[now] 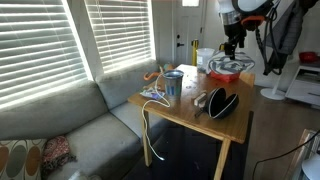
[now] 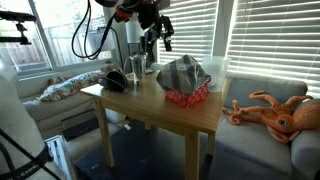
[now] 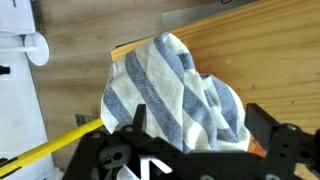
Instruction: Put the striped towel on the brown table
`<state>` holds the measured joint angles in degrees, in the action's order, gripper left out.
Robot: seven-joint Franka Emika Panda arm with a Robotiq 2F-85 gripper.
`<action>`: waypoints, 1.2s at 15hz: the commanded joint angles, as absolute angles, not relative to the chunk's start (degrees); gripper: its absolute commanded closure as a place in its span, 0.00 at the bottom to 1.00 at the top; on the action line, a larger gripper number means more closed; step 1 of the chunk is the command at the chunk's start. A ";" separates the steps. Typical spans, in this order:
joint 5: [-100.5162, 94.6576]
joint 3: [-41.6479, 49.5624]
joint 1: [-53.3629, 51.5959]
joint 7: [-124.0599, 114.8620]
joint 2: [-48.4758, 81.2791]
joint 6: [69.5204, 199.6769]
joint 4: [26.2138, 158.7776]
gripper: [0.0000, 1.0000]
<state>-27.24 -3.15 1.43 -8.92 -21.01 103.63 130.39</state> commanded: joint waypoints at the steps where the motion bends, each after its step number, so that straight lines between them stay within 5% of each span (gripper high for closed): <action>1: -27.19 -3.15 1.39 -8.91 -20.85 103.47 130.28 0.00; 18: -29.74 -3.03 2.77 -14.67 -14.68 117.70 133.28 0.00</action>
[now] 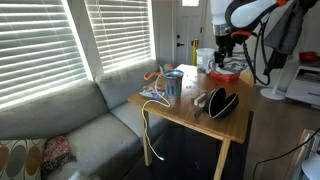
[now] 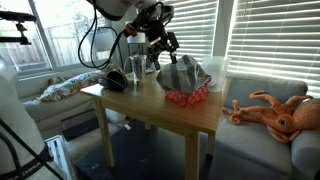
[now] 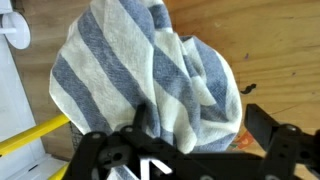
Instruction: Put the striped towel on the brown table
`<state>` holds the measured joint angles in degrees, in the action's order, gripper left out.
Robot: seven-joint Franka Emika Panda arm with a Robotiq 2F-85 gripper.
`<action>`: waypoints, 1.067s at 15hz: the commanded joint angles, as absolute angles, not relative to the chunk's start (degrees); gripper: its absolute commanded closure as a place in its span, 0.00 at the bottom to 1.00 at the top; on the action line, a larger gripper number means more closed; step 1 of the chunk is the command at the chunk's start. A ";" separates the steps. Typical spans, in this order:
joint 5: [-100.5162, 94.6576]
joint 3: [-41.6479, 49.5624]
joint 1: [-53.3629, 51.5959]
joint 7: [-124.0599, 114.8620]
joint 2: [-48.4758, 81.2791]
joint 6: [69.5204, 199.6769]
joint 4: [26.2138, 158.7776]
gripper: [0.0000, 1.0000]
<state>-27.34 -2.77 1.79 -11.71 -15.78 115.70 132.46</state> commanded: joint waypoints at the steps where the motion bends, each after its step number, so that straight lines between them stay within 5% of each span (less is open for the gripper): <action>1: -30.24 -3.05 2.94 -15.25 -14.18 117.89 133.33 0.00; 2: -30.87 -3.08 3.05 -15.96 -13.75 118.01 133.35 0.00; 3: -31.41 -3.10 3.12 -16.65 -13.40 118.13 133.34 0.23; 14: -34.41 -3.17 2.90 -19.13 -13.46 115.23 132.52 0.98; 16: -34.71 -3.14 2.86 -19.35 -14.63 114.84 132.50 1.00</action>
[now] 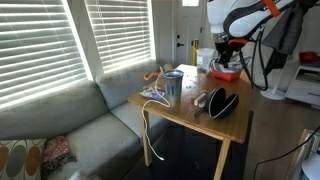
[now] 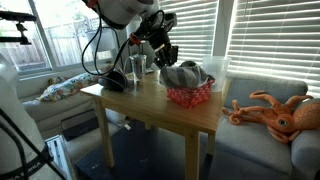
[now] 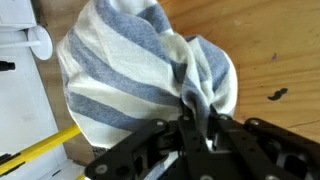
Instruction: Put the striped towel on the brown table
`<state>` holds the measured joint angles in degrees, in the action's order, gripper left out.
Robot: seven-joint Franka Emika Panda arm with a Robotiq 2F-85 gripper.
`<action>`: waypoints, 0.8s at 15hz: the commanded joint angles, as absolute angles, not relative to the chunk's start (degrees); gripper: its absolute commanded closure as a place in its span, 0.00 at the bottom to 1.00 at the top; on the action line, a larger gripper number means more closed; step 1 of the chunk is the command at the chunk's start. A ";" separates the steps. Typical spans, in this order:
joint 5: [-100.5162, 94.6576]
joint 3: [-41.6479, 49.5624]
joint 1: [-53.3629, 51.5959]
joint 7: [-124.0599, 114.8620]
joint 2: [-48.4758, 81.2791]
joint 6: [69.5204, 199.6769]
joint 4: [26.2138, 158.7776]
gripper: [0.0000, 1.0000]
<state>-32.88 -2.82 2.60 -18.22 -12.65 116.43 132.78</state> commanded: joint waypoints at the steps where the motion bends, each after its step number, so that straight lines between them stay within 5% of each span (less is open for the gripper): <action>1: -34.84 -3.22 2.80 -19.38 -15.47 114.63 132.47 0.97; 12: -36.12 -4.95 2.62 -18.83 -16.27 112.15 130.64 0.97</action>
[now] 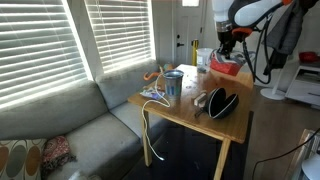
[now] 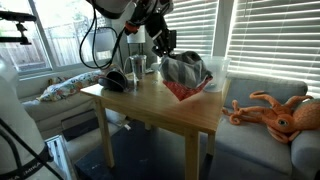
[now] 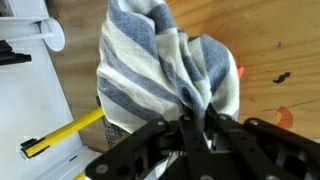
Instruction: Put the striped towel on the brown table
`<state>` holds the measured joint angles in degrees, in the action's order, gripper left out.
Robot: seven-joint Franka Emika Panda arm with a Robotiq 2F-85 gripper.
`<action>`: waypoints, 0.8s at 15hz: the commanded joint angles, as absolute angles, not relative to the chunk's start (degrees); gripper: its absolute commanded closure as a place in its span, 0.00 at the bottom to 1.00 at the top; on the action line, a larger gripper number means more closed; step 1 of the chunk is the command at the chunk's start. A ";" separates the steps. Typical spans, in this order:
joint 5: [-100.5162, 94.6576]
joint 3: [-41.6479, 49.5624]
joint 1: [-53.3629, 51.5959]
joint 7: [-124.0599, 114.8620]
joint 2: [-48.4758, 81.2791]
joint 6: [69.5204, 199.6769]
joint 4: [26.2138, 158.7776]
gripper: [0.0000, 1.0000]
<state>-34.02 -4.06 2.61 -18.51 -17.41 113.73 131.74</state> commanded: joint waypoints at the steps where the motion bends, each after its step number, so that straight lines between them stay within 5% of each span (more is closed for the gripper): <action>1: -37.34 -5.47 2.71 -19.52 -15.29 111.50 130.49 0.97; 7: -42.22 -6.47 1.02 -19.75 -11.08 108.35 130.09 0.93; 9: -42.81 -6.52 0.30 -19.53 -10.33 107.66 129.84 0.64; 11: -43.52 -6.51 -0.28 -19.46 -10.00 106.87 129.56 0.47; 12: -43.94 -6.52 -0.55 -19.36 -10.03 106.62 129.46 0.63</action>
<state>-41.65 -6.25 0.39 -18.93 -10.82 109.02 131.13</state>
